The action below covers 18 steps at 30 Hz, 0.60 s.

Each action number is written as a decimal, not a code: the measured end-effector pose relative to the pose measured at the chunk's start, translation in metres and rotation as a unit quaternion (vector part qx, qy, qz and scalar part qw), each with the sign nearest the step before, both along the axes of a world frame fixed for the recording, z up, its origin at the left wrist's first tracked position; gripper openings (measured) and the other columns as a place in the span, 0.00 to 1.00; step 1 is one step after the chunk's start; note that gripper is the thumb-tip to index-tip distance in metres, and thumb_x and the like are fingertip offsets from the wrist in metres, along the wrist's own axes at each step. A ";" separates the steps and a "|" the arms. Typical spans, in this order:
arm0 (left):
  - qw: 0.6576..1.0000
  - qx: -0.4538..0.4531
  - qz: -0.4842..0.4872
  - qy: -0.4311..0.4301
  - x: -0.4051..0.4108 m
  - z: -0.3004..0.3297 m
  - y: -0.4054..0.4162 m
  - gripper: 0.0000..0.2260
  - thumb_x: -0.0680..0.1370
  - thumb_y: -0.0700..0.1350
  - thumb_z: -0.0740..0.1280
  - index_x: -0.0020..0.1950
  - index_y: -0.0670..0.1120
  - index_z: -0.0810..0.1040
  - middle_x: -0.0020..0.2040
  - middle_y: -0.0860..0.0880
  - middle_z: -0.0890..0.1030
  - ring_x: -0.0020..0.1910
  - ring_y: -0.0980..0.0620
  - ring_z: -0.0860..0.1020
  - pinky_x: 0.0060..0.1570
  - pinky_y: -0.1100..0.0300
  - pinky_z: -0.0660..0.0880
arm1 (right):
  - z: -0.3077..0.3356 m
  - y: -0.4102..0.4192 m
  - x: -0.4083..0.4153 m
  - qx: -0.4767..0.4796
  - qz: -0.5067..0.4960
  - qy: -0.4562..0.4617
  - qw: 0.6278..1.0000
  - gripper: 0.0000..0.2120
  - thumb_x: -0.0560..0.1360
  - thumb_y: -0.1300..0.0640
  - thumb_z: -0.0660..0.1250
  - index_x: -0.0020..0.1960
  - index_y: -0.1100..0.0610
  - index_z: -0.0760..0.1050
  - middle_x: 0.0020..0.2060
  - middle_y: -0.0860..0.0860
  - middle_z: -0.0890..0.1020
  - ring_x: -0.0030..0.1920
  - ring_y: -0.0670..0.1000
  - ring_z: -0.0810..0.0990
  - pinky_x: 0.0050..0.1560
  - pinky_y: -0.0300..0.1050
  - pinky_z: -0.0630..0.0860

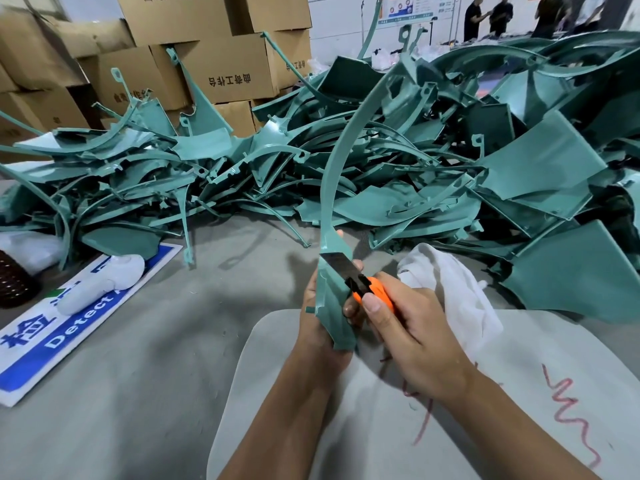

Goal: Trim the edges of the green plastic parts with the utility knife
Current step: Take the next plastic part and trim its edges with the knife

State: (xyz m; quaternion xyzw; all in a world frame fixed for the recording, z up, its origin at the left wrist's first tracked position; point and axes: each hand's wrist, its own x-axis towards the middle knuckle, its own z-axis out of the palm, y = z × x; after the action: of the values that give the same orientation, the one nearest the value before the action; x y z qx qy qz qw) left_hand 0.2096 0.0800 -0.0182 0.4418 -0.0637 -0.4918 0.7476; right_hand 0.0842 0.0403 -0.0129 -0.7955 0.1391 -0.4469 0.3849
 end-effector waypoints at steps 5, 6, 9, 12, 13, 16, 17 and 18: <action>0.995 -0.087 -0.044 0.017 -0.001 0.002 -0.006 0.17 0.85 0.50 0.50 0.45 0.43 0.71 0.23 0.48 0.68 0.20 0.53 0.67 0.23 0.64 0.67 | 0.002 -0.001 0.000 0.061 0.006 -0.006 0.998 0.11 0.86 0.58 0.59 0.47 0.58 0.76 0.40 0.49 0.87 0.40 0.49 0.86 0.42 0.34 0.76; 0.997 -0.072 -0.033 0.019 -0.001 -0.002 -0.006 0.17 0.86 0.49 0.50 0.45 0.44 0.71 0.23 0.49 0.71 0.20 0.53 0.70 0.22 0.64 0.69 | 0.003 -0.001 -0.001 0.057 0.009 -0.009 0.998 0.11 0.85 0.58 0.59 0.47 0.58 0.76 0.40 0.48 0.86 0.39 0.47 0.85 0.42 0.32 0.74; 0.998 -0.051 -0.018 0.022 0.003 -0.006 -0.004 0.18 0.87 0.49 0.51 0.45 0.45 0.75 0.25 0.51 0.78 0.22 0.56 0.78 0.24 0.66 0.75 | 0.001 0.001 -0.001 0.026 0.006 0.003 1.000 0.12 0.85 0.56 0.60 0.48 0.60 0.79 0.35 0.38 0.81 0.34 0.44 0.80 0.40 0.30 0.71; 0.992 -0.091 -0.064 0.061 0.002 0.000 -0.007 0.21 0.84 0.55 0.54 0.44 0.43 0.77 0.25 0.49 0.70 0.23 0.55 0.70 0.26 0.65 0.70 | -0.001 0.000 0.002 0.007 -0.018 0.011 1.000 0.10 0.86 0.58 0.61 0.48 0.56 0.78 0.35 0.36 0.82 0.37 0.43 0.83 0.41 0.29 0.72; 0.989 -0.117 -0.067 0.056 0.004 0.000 -0.009 0.19 0.82 0.55 0.55 0.44 0.43 0.78 0.25 0.48 0.68 0.22 0.55 0.67 0.24 0.66 0.68 | -0.001 -0.001 0.003 0.013 -0.027 0.010 1.000 0.11 0.87 0.59 0.60 0.48 0.56 0.78 0.37 0.39 0.85 0.39 0.44 0.85 0.42 0.30 0.73; 0.976 -0.182 -0.106 0.057 0.007 0.000 -0.014 0.20 0.77 0.55 0.56 0.43 0.41 0.80 0.26 0.48 0.69 0.19 0.55 0.66 0.18 0.66 0.65 | 0.001 -0.005 0.004 0.045 -0.066 -0.013 0.997 0.11 0.87 0.57 0.59 0.49 0.55 0.77 0.35 0.40 0.85 0.36 0.45 0.85 0.38 0.32 0.74; 0.972 -0.192 -0.119 0.067 0.009 -0.001 -0.015 0.20 0.78 0.54 0.54 0.45 0.41 0.78 0.26 0.48 0.70 0.18 0.55 0.66 0.17 0.66 0.65 | 0.002 -0.006 0.003 0.027 -0.090 -0.018 0.995 0.12 0.87 0.55 0.59 0.47 0.51 0.76 0.33 0.38 0.83 0.34 0.43 0.83 0.36 0.31 0.73; 0.971 -0.192 -0.121 0.078 0.010 -0.003 -0.015 0.20 0.81 0.54 0.51 0.47 0.41 0.76 0.27 0.48 0.72 0.19 0.54 0.67 0.17 0.65 0.66 | 0.004 -0.006 0.002 0.007 -0.091 -0.030 0.995 0.12 0.87 0.55 0.59 0.46 0.49 0.74 0.33 0.36 0.81 0.33 0.41 0.82 0.36 0.30 0.73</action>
State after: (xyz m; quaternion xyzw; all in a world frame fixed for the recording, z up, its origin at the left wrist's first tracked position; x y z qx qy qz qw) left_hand 0.2196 0.0650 -0.0212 0.2395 -0.1518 -0.5903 0.7557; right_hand 0.0866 0.0343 -0.0093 -0.7632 0.2026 -0.5026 0.3520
